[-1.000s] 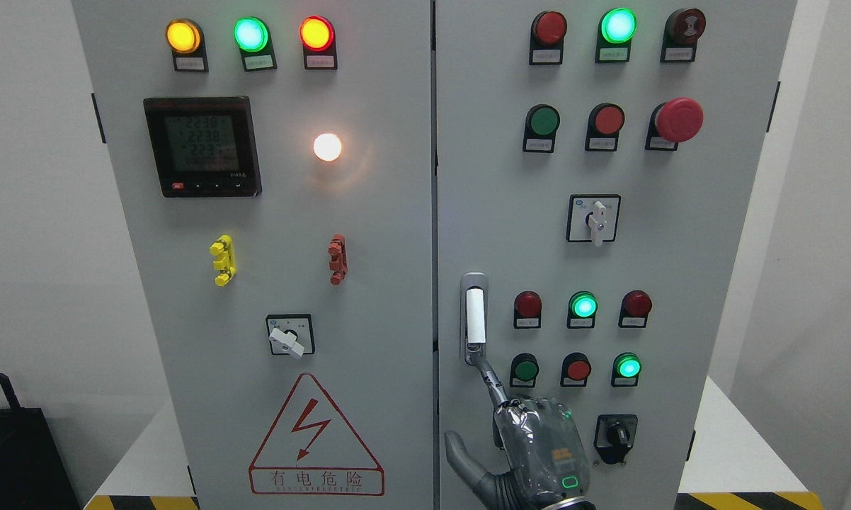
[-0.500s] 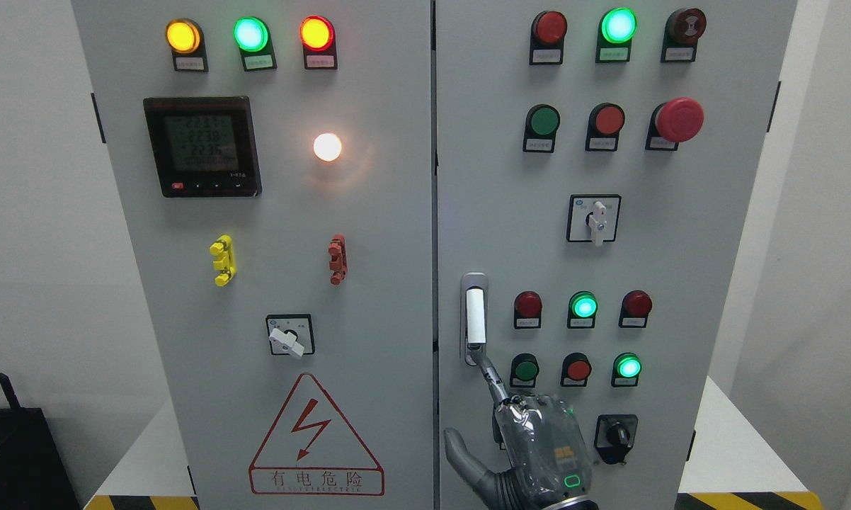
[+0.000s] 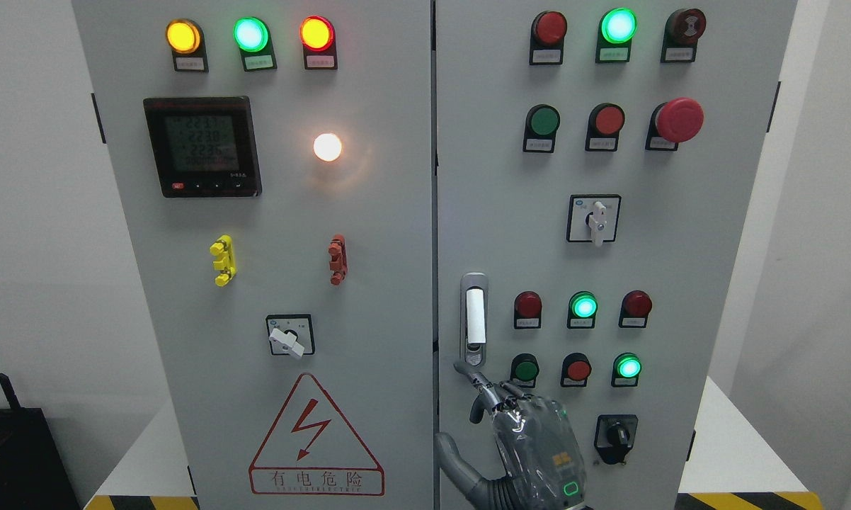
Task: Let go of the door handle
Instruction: 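Lift the right hand up alongside the silver handle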
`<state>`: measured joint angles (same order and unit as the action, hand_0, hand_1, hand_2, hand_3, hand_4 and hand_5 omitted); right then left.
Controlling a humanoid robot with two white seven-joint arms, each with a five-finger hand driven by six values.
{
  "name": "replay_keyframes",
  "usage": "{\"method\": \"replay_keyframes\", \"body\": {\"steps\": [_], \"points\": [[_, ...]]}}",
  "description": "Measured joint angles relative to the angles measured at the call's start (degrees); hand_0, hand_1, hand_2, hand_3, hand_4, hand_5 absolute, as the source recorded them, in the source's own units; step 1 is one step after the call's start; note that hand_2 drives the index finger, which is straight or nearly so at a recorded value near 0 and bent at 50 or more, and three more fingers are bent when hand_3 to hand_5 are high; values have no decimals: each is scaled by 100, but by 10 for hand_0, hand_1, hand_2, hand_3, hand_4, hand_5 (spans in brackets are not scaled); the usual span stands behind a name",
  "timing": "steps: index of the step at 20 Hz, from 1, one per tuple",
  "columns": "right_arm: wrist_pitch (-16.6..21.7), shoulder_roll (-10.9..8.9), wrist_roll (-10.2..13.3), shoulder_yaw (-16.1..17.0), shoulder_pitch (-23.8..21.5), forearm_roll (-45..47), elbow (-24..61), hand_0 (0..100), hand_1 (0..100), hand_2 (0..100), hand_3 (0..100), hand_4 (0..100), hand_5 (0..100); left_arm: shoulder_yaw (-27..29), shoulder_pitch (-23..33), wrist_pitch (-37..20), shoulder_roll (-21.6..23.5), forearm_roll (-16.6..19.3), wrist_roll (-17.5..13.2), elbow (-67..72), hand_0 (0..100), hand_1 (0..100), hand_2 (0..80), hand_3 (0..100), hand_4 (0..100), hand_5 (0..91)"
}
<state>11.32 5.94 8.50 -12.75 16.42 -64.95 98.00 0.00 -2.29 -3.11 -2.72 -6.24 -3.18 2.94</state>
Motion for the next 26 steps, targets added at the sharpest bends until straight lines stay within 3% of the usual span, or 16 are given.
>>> {"method": "replay_keyframes", "body": {"steps": [1, 4, 7, 12, 15, 21, 26], "points": [[-6, -2, 1, 1, -12, 20, -3, 476, 372, 771, 846, 646, 630, 0, 0, 0, 0, 0, 0, 0, 120, 389, 0, 0, 0, 0], [-249, -3, 1, 6, -24, 62, -12, 506, 274, 912, 991, 786, 776, 0, 0, 0, 0, 0, 0, 0, 120, 389, 0, 0, 0, 0], [-572, -7, 5, 9, 8, 57, -12, 496, 211, 978, 1000, 865, 955, 0, 0, 0, 0, 0, 0, 0, 120, 389, 0, 0, 0, 0], [-924, -10, 14, 8, 94, -90, 8, 477, 169, 1000, 1000, 992, 985, 0, 0, 0, 0, 0, 0, 0, 120, 389, 0, 0, 0, 0], [-987, 2, -19, 0, 153, -174, 38, 463, 149, 1000, 1000, 1000, 991, 0, 0, 0, 0, 0, 0, -1, 120, 389, 0, 0, 0, 0], [-1294, 23, -304, -51, 298, -257, 121, 451, 127, 1000, 1000, 1000, 995, 0, 0, 0, 0, 0, 0, 0, 120, 389, 0, 0, 0, 0], [-1393, 89, -349, -90, 412, -435, 196, 452, 112, 1000, 1000, 1000, 998, 0, 0, 0, 0, 0, 0, -1, 120, 389, 0, 0, 0, 0]]}}
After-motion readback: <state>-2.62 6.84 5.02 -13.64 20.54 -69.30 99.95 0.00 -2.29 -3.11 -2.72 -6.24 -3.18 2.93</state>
